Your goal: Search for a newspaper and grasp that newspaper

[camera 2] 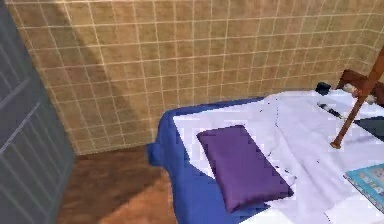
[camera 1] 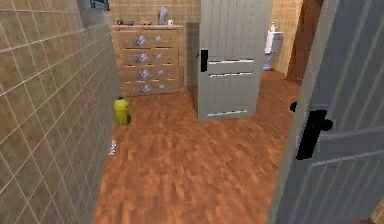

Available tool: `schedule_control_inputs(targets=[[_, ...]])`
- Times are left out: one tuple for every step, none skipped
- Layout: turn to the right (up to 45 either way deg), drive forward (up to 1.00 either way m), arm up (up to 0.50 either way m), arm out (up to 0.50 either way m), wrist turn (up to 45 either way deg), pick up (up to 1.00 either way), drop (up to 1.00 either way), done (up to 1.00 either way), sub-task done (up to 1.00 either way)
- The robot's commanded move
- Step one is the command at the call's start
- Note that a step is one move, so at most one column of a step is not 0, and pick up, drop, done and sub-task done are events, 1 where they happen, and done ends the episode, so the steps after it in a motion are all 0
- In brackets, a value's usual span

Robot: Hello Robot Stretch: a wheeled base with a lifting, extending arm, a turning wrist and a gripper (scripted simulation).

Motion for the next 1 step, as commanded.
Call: schedule_control_inputs(targets=[[6.0,0.00,0.00,0.00,0.0,0.00,0.00,0.00,0.00]])
